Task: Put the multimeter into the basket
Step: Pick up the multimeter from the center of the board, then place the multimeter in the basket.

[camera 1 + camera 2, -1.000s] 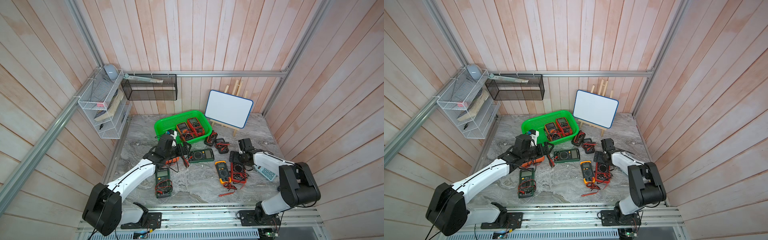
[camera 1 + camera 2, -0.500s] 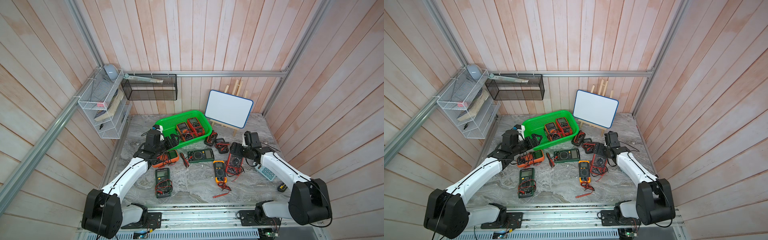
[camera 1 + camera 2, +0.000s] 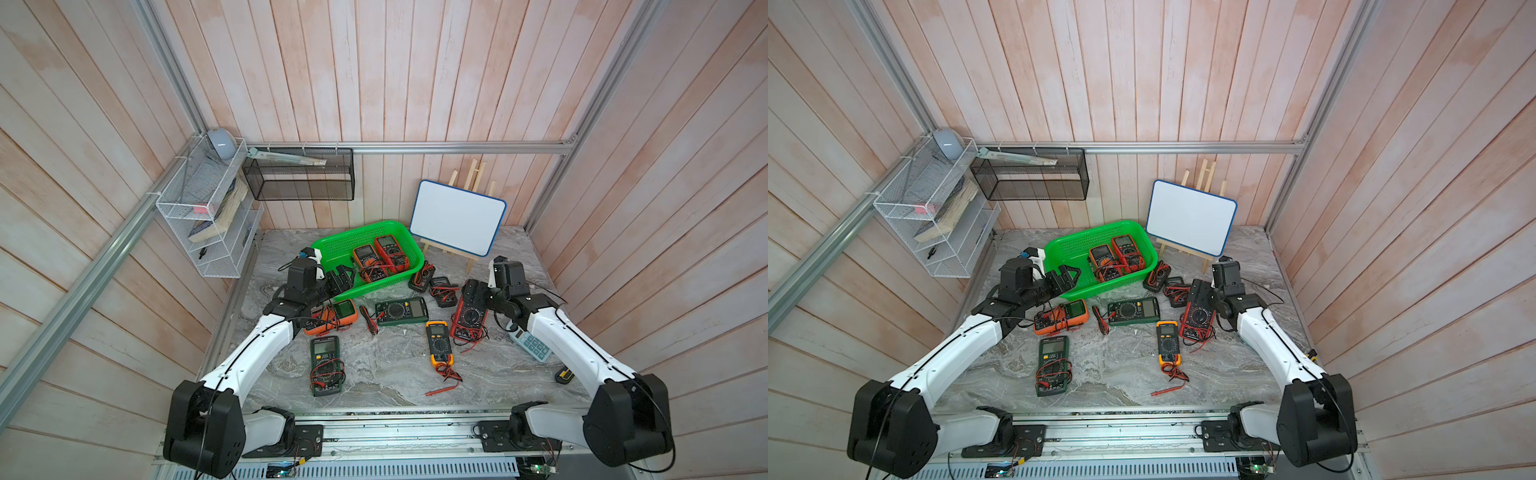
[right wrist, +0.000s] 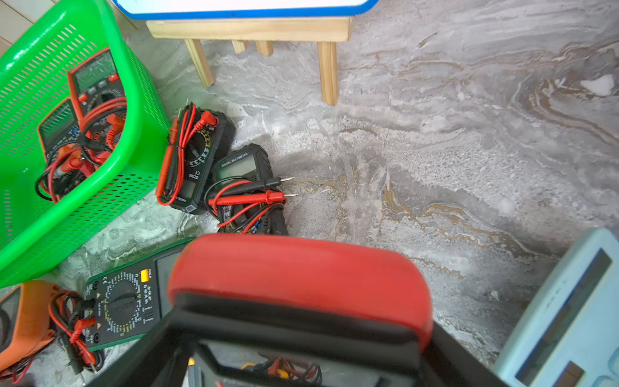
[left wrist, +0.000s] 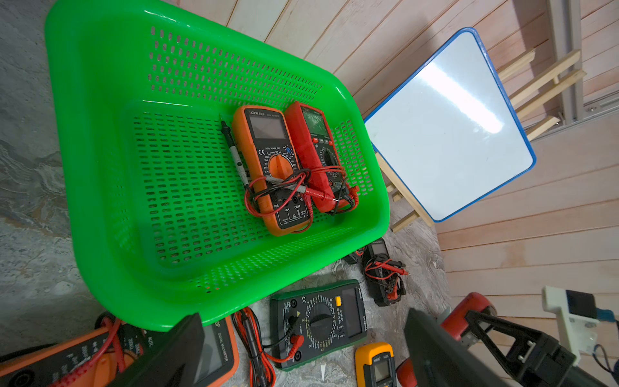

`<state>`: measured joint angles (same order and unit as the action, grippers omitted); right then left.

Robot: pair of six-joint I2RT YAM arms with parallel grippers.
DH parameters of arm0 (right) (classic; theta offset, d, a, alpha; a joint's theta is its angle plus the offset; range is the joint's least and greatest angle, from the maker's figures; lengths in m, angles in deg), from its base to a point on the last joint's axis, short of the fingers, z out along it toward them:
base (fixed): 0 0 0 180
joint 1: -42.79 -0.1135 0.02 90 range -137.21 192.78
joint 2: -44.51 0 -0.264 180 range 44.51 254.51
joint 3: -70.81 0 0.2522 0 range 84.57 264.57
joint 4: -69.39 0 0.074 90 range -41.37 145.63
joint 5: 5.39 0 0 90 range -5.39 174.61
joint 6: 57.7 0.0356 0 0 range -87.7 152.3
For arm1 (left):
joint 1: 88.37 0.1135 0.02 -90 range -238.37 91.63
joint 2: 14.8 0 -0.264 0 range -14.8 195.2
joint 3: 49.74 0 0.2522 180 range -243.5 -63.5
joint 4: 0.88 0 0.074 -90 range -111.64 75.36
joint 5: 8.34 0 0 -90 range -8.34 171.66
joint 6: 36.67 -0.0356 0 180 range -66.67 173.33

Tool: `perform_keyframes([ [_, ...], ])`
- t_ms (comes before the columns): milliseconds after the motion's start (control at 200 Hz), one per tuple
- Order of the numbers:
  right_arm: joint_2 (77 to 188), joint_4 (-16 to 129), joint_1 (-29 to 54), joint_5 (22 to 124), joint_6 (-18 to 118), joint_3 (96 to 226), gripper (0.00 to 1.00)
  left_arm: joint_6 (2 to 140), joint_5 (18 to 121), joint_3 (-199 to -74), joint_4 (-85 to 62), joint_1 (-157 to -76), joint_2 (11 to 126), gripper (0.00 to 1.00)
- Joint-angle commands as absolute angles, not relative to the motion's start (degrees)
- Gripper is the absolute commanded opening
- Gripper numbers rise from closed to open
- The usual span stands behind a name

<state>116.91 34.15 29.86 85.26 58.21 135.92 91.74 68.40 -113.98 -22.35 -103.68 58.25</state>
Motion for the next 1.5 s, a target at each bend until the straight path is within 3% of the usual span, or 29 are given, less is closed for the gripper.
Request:
perform_keyframes([
  [0,114.88,33.86,29.6,86.64,58.66,139.28,0.2,90.43,67.61,-116.18,-21.94,-103.49,58.06,1.0],
  [490,120.79,34.81,25.56,82.05,59.98,155.85,0.19,89.89,68.06,-118.68,-22.81,-99.78,60.34,1.0],
  [865,139.68,43.0,16.77,77.21,64.04,175.25,0.19,89.02,66.88,-118.73,-23.54,-91.69,61.13,1.0],
  [1495,173.58,50.98,7.76,71.54,67.4,212.13,0.19,88.18,68.46,-115.42,-23.99,-90.92,59.55,1.0],
])
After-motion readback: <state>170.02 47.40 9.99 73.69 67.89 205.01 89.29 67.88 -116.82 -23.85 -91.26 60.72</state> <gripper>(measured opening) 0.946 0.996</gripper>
